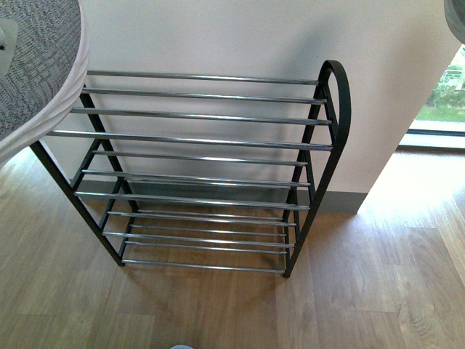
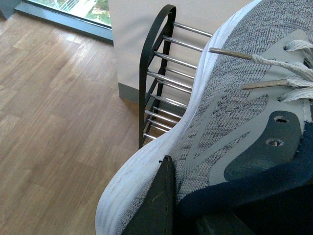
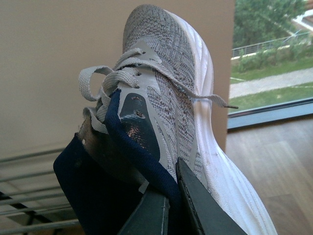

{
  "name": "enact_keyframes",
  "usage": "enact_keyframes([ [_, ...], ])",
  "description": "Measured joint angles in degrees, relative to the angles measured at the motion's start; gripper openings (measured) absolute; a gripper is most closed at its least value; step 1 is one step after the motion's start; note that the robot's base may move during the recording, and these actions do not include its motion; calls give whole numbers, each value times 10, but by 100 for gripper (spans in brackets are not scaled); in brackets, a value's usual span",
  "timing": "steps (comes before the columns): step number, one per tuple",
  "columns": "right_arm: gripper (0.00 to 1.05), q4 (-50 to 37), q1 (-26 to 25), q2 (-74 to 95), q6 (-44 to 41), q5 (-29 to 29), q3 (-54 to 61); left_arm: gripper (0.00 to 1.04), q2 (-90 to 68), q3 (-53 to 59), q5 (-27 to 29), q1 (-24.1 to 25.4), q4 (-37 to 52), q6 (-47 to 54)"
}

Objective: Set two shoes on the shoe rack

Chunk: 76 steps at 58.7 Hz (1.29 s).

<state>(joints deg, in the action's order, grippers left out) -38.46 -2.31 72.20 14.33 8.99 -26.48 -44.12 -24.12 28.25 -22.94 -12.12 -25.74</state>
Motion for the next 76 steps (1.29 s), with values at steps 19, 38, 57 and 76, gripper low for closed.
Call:
enact_keyframes([
  [19, 1, 177, 168, 186, 215, 36, -261, 2, 0, 0, 1, 0, 0, 0],
  [38, 1, 242, 181, 363, 318, 106, -381, 2, 0, 0, 1, 0, 0, 0],
  [57, 1, 281, 172, 462, 332, 127, -473, 2, 0, 0, 1, 0, 0, 0],
  [76, 1, 280, 161, 485, 326, 151, -485, 2, 0, 0, 1, 0, 0, 0],
])
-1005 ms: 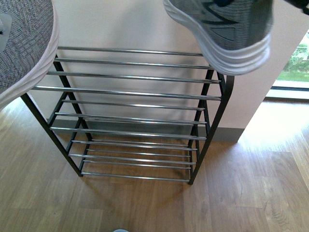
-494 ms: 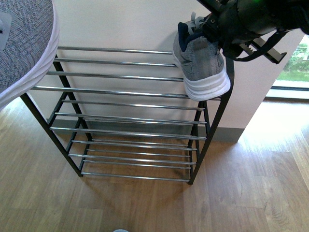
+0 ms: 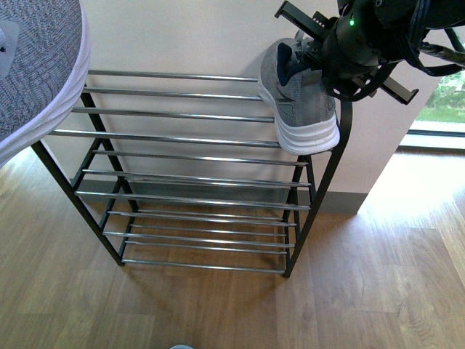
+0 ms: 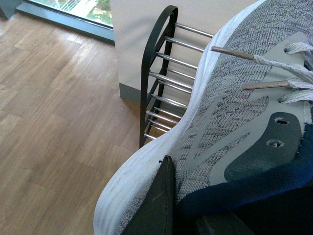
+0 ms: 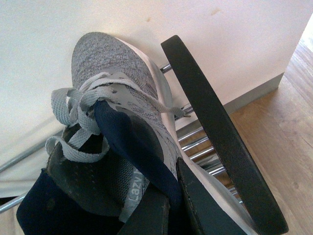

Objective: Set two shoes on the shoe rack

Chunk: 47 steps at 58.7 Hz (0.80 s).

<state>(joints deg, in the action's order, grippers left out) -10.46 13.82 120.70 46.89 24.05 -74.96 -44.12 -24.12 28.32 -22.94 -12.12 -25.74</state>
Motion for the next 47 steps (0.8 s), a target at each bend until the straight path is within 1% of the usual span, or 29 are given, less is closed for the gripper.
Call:
enact_keyframes([
  [4, 1, -3, -1, 0, -5, -3, 0, 2, 0, 0, 0, 0, 0, 0],
  [6, 5, -7, -1, 0, -11, -8, 0, 2, 0, 0, 0, 0, 0, 0],
  [9, 18, -23, -3, 0, -16, -16, 0, 2, 0, 0, 0, 0, 0, 0],
  [12, 25, -29, -4, 0, -19, -19, 0, 2, 0, 0, 0, 0, 0, 0],
  [15, 36, -38, -6, -9, -24, -27, 8, 2, 0, 0, 0, 0, 0, 0],
  [19, 53, -56, -8, -41, -35, -43, 37, 2, 0, 0, 0, 0, 0, 0],
  [24, 65, -72, -8, -71, -45, -56, 64, 2, 0, 0, 0, 0, 0, 0],
  [26, 72, -82, -8, -91, -51, -66, 82, 2, 0, 0, 0, 0, 0, 0],
  [34, 93, -113, -6, -152, -77, -95, 142, 2, 0, 0, 0, 0, 0, 0],
  [37, 97, -124, -6, -174, -85, -107, 165, 2, 0, 0, 0, 0, 0, 0],
  [40, 95, -139, -6, -204, -99, -120, 195, 2, 0, 0, 0, 0, 0, 0],
  [47, 95, -177, -7, -273, -133, -155, 261, 2, 0, 0, 0, 0, 0, 0],
])
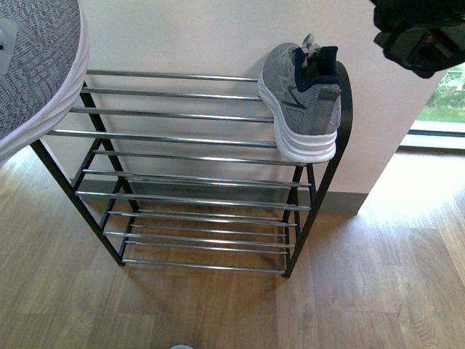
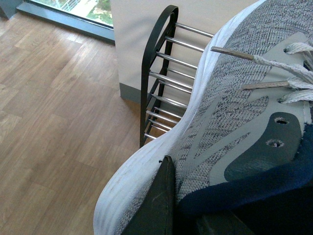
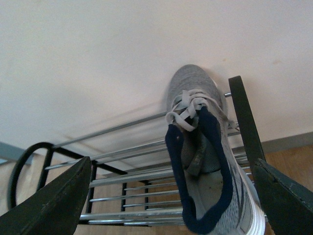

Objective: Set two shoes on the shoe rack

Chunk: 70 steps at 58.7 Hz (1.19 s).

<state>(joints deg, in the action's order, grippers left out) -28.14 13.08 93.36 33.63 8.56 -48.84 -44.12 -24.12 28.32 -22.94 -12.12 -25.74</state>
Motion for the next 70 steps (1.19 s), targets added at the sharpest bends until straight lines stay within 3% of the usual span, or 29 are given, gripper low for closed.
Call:
enact_keyframes([
  [16, 95, -57, -23, -186, -105, -57, 152, 2, 0, 0, 0, 0, 0, 0],
  [25, 95, -82, -89, -298, -160, -82, 258, 2, 0, 0, 0, 0, 0, 0],
  [35, 95, -140, -164, -308, -168, -97, 309, 2, 0, 0, 0, 0, 0, 0],
  [44, 94, -152, -178, -303, -176, -106, 317, 2, 0, 0, 0, 0, 0, 0],
  [54, 66, -183, -174, -335, -292, -127, 359, 2, 0, 0, 0, 0, 0, 0],
  [61, 47, -174, -147, -373, -316, -89, 387, 2, 0, 0, 0, 0, 0, 0],
  [70, 19, -148, -133, -428, -328, -87, 419, 2, 0, 0, 0, 0, 0, 0],
])
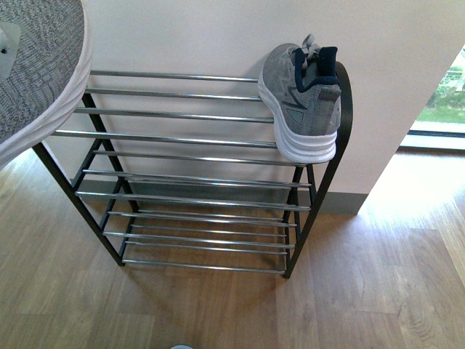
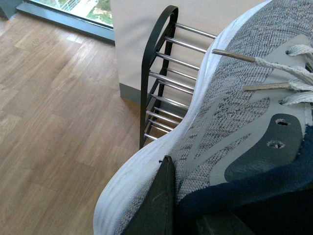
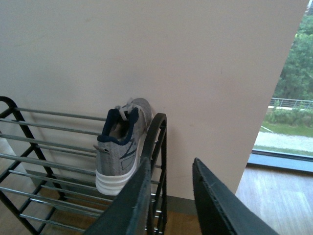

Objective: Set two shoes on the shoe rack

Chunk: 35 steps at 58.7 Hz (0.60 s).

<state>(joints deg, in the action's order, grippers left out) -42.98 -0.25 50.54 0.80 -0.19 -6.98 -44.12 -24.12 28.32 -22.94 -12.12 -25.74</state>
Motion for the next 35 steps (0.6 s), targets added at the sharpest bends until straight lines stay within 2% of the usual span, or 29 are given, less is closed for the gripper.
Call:
enact_keyframes([
  [5, 1, 20, 0, -35, -3, 2, 16, 2, 0, 0, 0, 0, 0, 0],
  [14, 2, 65, 0, -103, -5, 2, 38, 2, 0, 0, 0, 0, 0, 0],
  [19, 2, 47, 0, -111, -5, 2, 58, 2, 0, 0, 0, 0, 0, 0],
  [35, 2, 135, 0, -206, -5, 2, 59, 2, 0, 0, 0, 0, 0, 0],
])
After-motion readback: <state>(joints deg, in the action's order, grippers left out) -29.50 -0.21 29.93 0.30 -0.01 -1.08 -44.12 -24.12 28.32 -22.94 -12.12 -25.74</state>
